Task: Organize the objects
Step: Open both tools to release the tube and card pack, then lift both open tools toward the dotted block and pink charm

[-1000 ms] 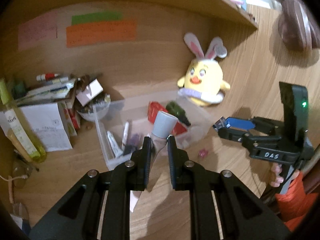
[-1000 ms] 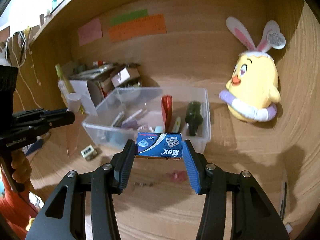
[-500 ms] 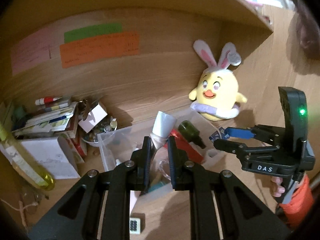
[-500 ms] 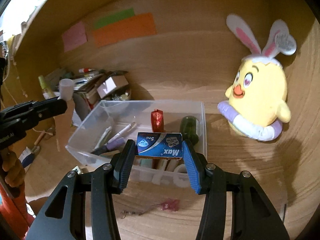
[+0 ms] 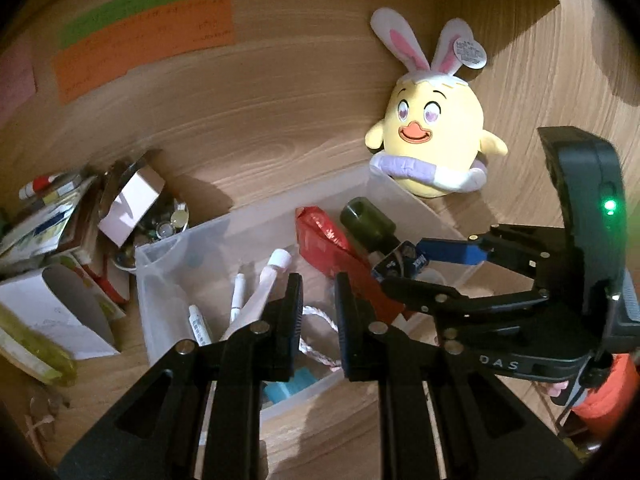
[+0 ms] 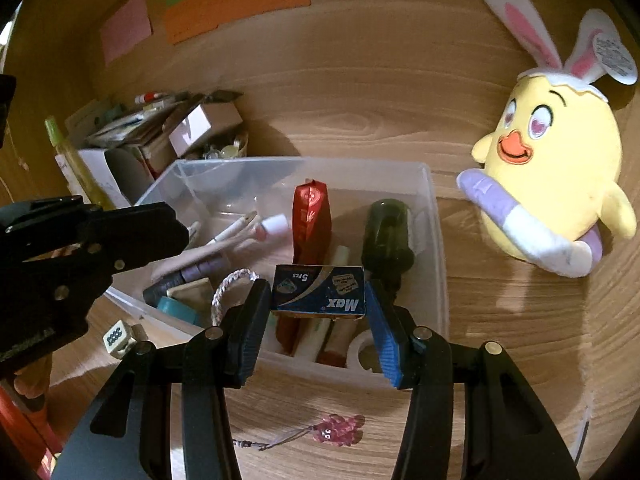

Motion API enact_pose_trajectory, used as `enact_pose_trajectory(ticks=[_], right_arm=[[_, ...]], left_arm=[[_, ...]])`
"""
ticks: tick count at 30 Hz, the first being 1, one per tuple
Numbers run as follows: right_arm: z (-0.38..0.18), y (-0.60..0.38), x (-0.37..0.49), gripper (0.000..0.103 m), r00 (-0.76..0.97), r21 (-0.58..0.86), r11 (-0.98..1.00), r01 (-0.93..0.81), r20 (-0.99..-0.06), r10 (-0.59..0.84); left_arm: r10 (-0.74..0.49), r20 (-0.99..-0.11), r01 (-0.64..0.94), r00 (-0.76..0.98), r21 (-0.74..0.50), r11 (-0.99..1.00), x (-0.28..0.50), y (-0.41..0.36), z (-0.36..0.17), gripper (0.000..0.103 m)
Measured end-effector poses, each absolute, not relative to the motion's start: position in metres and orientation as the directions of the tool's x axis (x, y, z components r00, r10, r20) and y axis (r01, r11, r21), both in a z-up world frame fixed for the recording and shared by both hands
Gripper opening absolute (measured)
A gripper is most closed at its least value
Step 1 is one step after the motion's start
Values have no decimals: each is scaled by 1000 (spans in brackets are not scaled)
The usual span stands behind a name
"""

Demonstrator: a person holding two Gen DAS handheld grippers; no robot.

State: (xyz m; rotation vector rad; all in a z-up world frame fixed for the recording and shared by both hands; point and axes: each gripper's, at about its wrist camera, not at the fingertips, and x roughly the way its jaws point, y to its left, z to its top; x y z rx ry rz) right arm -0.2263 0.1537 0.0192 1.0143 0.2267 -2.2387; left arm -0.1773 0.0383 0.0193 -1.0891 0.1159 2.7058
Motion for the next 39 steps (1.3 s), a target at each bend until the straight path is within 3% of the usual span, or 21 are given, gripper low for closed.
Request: enact_pose_trajectory(ticks=[3, 5, 7, 9, 15, 18, 24, 33, 39], right_arm=[[19, 155, -227, 47, -463, 119, -760, 638, -730, -503], [21, 158, -225, 53, -465, 124, -760, 638, -725, -509], [27, 162, -220, 56, -486, 110, -763, 636, -712, -508], [33, 166, -214, 57, -500, 98, -760, 642, -698, -512], [48, 183, -193, 63, -525, 78, -756, 650, -673, -521], [50, 194, -181, 74, -540, 73, -761, 645, -661, -521], [38, 209, -170, 77, -530, 58, -768, 638, -690, -492], [-15, 200, -178, 78, -456, 38, -783, 620, -795, -399], [-31, 188, -183, 77, -420, 59, -788, 613, -820, -389]], left_arm=[[177, -687, -226, -705, -20, -974, -170, 31, 24, 17], [174, -684, -214, -709, -26, -976, -164, 24, 27, 25], [166, -677, -198, -717, -31, -980, -158, 17, 30, 44], [155, -667, -179, -729, -34, -983, -150, 10, 34, 56], [92, -644, -118, -759, -2, -993, -123, -8, 38, 84], [68, -641, -87, -764, -1, -996, -111, -18, 36, 94], [56, -682, -54, -729, -25, -998, -93, -34, 16, 97], [57, -816, -35, -575, -45, -998, -93, -48, -49, 97], [30, -825, -13, -564, -28, -1000, -95, -49, -67, 97]])
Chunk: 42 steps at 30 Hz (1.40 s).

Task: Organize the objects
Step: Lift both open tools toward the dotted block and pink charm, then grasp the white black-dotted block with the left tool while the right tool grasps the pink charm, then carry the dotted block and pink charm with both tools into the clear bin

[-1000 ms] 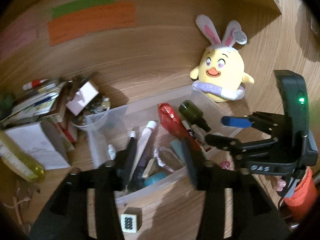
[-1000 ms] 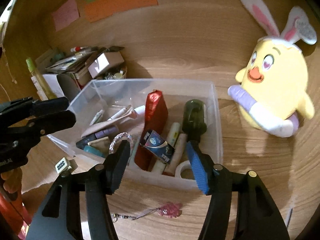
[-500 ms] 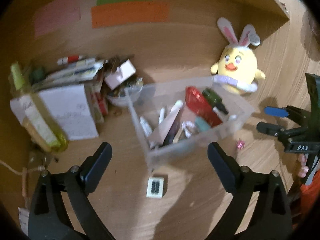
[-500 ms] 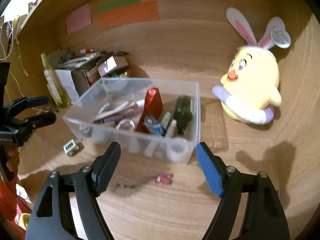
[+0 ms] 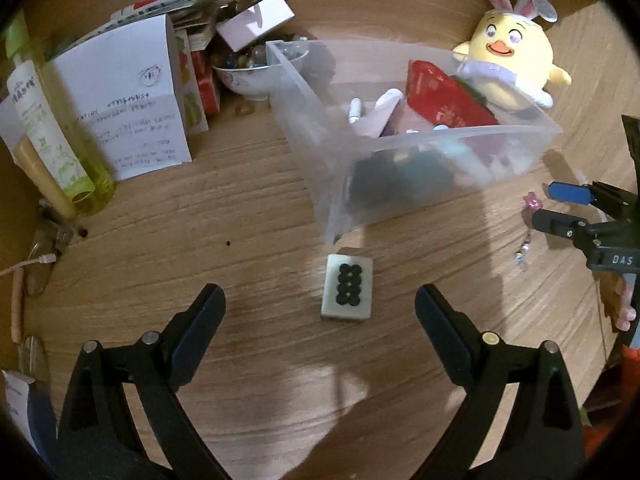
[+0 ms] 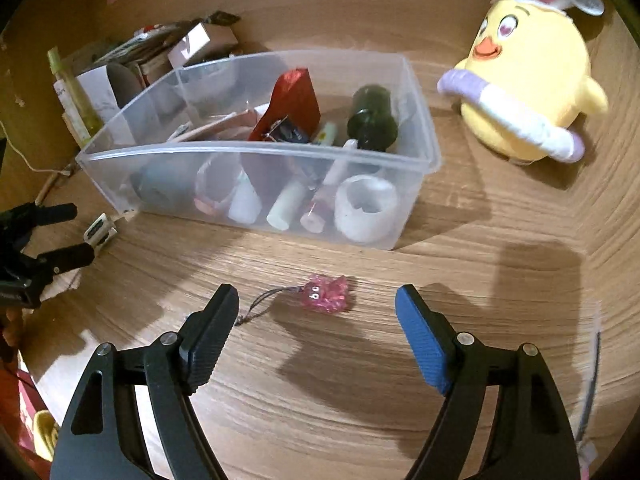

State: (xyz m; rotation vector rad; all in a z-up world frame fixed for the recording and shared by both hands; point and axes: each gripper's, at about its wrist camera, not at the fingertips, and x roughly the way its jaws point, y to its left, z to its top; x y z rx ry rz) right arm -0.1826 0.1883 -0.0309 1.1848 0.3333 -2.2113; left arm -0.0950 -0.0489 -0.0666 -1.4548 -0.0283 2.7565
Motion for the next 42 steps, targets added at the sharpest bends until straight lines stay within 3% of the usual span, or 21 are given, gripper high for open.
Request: enact_pose_trajectory(ticks=[2, 4, 9, 13, 18, 28, 42], right_arm=[[-34, 185, -182, 70, -422, 54, -789, 612, -821, -384], [-35, 182, -179, 59, -418, 45, -784, 619, -826, -378], [-36, 178, -172, 42, -452, -8, -780, 626, -819, -354], [-34, 176, -168, 22, -463, -19, -772, 636, -809, -361], [-34, 176, -168, 19, -462, -6, -770, 638, -803, -377], [-16, 193, -153, 19, -479, 42, -766, 642, -758, -443], [54, 216, -137, 19, -574, 81, -763, 642, -608, -548]], left_arm=[[28, -817, -12, -576, -26, -1000, -95, -48, -67, 90], [27, -818, -18, -574, -21, -1000, -96, -47, -67, 76], [37, -826, -30, -562, -24, -999, -101, -47, -74, 63], [25, -821, -43, -571, -1, -999, -101, -42, -75, 53], [29, -817, -55, -576, 3, -998, -97, -40, -72, 24], [48, -791, -43, -610, -27, -999, -80, -35, -57, 24], [114, -654, -94, -748, -66, -993, -77, -10, 13, 24]])
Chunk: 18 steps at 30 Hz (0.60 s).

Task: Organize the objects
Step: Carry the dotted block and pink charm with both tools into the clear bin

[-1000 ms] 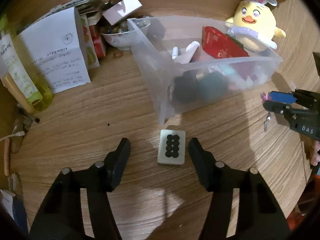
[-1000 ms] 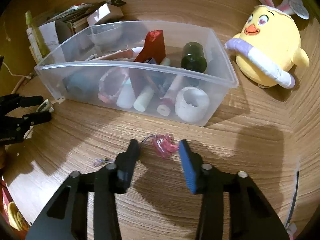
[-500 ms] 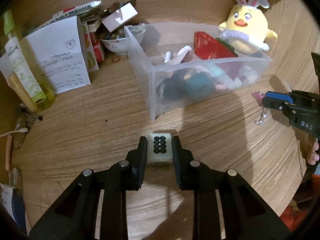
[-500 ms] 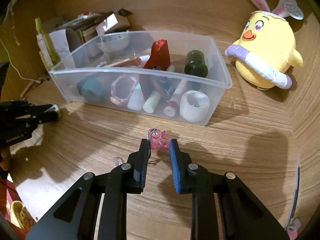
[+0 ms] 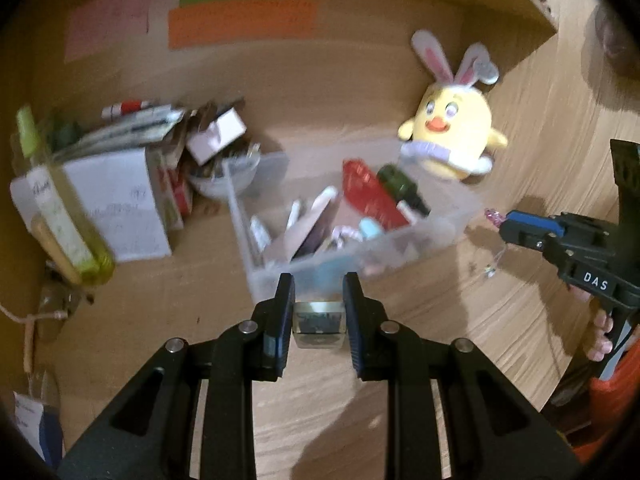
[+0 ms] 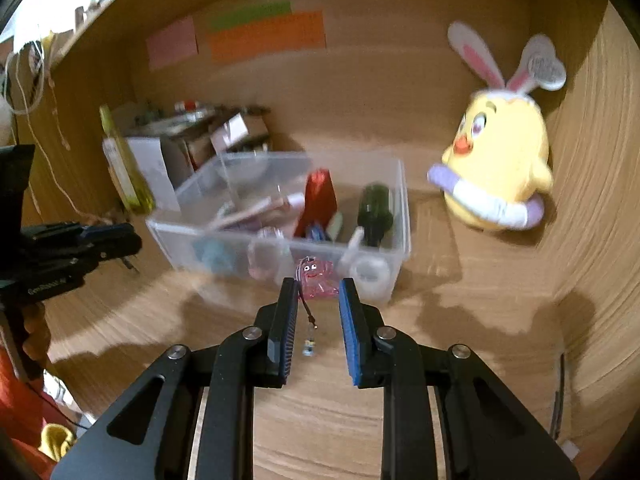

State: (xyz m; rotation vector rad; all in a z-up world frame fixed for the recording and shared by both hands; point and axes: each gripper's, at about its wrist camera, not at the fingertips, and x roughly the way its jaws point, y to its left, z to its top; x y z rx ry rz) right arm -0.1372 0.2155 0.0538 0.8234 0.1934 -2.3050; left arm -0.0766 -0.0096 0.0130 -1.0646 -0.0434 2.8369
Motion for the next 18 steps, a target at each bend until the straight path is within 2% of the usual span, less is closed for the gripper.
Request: enact_pose_trajectory(ticks=[5, 11, 14, 18], right_arm=[[77, 211, -144, 19, -591, 107, -755, 647, -555, -586], [98, 193, -156, 19, -619, 87, -751, 655, -507, -599], [96, 180, -169, 19, -617, 80, -753, 653, -521, -590], [74, 162, -190, 19, -588, 73, -759, 647, -586, -558]], left_arm=[[110, -619, -99, -778, -52, -994, -92, -4, 30, 24], [117, -628, -96, -769, -68, -993, -122, -7, 34, 24], [116, -645, -91, -755, -73, -993, -138, -7, 27, 24], [123, -673, -88, -730, -86, -992, -155, -6, 14, 24]])
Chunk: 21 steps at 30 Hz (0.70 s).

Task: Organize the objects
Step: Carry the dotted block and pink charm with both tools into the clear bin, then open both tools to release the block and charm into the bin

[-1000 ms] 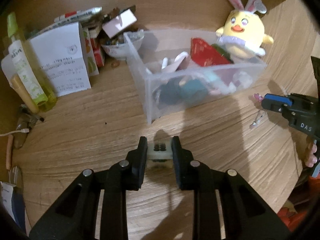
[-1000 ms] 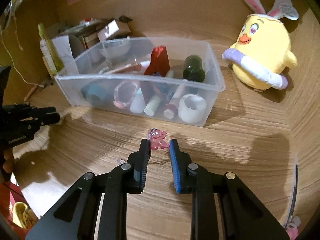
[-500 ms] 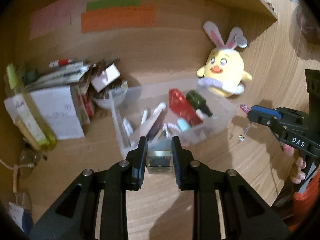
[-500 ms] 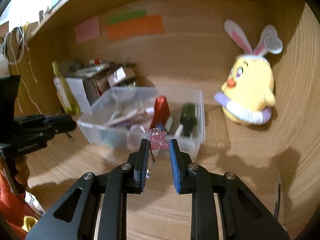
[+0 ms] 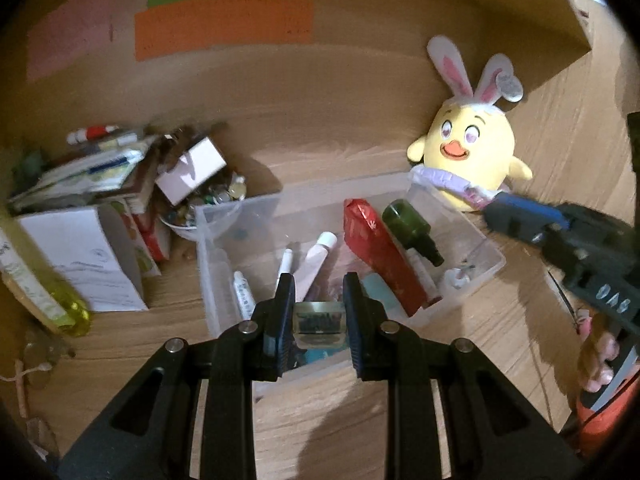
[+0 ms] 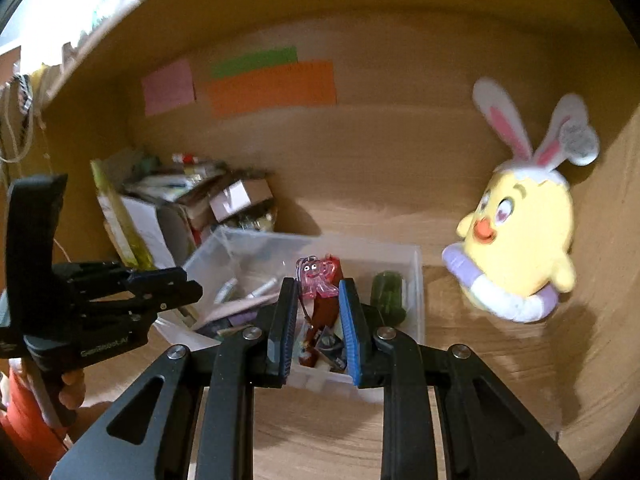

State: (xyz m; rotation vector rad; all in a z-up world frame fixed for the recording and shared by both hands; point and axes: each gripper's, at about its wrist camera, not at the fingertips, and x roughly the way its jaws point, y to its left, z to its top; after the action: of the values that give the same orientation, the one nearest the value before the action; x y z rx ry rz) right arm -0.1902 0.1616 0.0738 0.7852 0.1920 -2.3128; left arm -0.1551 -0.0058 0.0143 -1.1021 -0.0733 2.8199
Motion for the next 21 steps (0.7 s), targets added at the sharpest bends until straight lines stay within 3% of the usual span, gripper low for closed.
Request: enact_pose_trajectory(ticks=[11, 15, 18, 21], right_arm=[[18, 148, -223, 19, -513, 80, -772, 631, -703, -492], [14, 146, -223, 21, -502, 67, -770, 635, -722, -476], [21, 147, -215, 30, -512, 55, -764, 643, -710, -483], [34, 150, -204, 33, -535, 39, -760, 649, -686, -492]], left_arm=[[126, -715, -101, -687, -78, -992, -173, 0, -12, 25], [126, -712, -110, -690, -69, -992, -170, 2, -9, 33], [122, -697, -110, -706, -61, -992, -164, 3, -3, 44], [123, -678, -112, -725, -60, -992, -156, 5, 7, 44]])
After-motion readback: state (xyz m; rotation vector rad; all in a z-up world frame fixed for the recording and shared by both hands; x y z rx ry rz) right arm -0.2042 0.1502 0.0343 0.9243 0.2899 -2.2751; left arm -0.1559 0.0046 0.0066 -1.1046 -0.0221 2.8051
